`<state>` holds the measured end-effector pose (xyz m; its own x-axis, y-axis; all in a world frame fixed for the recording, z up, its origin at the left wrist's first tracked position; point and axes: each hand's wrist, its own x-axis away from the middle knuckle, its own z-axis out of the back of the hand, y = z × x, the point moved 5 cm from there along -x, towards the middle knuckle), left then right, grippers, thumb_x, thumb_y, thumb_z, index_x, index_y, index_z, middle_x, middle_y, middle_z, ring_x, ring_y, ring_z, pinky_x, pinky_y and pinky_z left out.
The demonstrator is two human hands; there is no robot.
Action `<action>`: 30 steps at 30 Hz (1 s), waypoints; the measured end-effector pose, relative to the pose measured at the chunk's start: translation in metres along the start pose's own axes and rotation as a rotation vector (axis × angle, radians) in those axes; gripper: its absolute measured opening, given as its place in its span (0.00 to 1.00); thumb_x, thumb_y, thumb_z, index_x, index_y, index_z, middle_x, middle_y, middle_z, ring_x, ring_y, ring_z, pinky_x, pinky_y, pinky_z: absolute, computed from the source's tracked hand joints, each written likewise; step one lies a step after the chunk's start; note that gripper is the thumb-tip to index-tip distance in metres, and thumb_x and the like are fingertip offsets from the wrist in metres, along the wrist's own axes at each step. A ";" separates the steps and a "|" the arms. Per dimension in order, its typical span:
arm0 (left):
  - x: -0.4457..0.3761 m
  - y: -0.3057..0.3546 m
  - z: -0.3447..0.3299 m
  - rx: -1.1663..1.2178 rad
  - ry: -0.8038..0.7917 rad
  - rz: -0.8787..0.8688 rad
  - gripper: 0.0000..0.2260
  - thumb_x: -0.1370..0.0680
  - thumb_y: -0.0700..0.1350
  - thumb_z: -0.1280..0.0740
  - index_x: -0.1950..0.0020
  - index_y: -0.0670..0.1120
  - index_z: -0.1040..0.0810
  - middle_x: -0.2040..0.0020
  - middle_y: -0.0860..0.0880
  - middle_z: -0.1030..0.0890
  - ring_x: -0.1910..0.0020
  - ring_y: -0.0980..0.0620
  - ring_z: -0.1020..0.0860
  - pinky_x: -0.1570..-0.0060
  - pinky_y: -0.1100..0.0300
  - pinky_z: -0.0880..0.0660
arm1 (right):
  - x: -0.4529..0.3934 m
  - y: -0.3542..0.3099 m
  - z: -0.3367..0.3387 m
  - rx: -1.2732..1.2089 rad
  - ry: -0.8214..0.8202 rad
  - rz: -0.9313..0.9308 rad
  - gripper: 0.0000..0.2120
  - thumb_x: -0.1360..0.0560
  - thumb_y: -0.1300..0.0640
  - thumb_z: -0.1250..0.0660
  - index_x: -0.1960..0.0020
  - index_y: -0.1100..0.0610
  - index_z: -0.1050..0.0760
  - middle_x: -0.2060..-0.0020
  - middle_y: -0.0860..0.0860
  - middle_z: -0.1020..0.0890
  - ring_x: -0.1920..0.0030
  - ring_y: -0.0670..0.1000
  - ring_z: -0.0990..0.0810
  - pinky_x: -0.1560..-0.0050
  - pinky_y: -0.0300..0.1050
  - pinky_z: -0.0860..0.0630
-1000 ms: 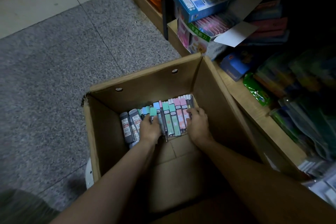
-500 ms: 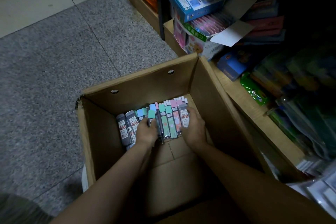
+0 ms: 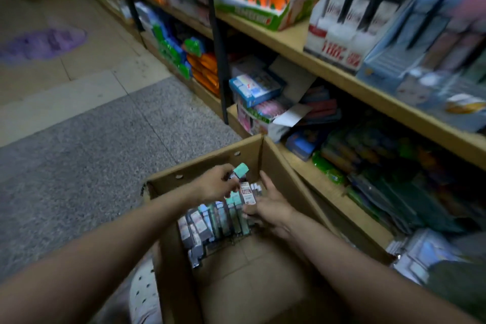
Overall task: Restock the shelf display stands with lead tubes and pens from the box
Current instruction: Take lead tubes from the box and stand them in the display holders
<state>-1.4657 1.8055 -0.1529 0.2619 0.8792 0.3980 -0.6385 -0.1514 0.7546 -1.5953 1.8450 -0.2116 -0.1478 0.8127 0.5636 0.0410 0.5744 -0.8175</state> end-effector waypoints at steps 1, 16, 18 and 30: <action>0.005 0.018 0.009 -0.035 0.002 -0.054 0.03 0.18 0.40 0.39 0.51 0.45 0.27 0.63 0.49 0.24 0.70 0.59 0.27 0.72 0.69 0.30 | 0.012 -0.014 -0.001 -0.014 -0.034 0.028 0.52 0.31 0.77 0.33 0.23 0.39 0.51 0.42 0.64 0.21 0.54 0.56 0.21 0.54 0.51 0.22; 0.032 0.200 0.040 0.068 0.156 -0.477 0.07 0.24 0.51 0.29 0.48 0.54 0.24 0.59 0.54 0.17 0.61 0.57 0.18 0.65 0.60 0.23 | 0.137 -0.171 0.054 -0.016 0.068 0.411 0.51 0.31 0.76 0.30 0.24 0.37 0.48 0.53 0.60 0.17 0.59 0.56 0.16 0.60 0.47 0.20; 0.037 0.220 0.040 0.125 0.100 -0.553 0.07 0.25 0.46 0.28 0.49 0.54 0.23 0.62 0.54 0.17 0.64 0.58 0.19 0.70 0.63 0.24 | 0.148 -0.183 0.057 0.105 0.112 0.475 0.49 0.30 0.72 0.28 0.23 0.39 0.48 0.48 0.58 0.17 0.52 0.54 0.16 0.61 0.43 0.21; 0.025 0.262 0.042 0.387 -0.135 -0.725 0.09 0.23 0.42 0.30 0.45 0.52 0.22 0.69 0.53 0.25 0.73 0.54 0.33 0.75 0.63 0.37 | 0.182 -0.254 0.094 0.685 0.479 0.726 0.32 0.27 0.54 0.27 0.28 0.37 0.37 0.58 0.54 0.18 0.56 0.52 0.17 0.51 0.52 0.19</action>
<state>-1.5959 1.7693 0.0765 0.6123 0.7606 -0.2157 0.0099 0.2655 0.9641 -1.7256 1.8377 0.0873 0.0932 0.9732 -0.2100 -0.6144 -0.1098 -0.7813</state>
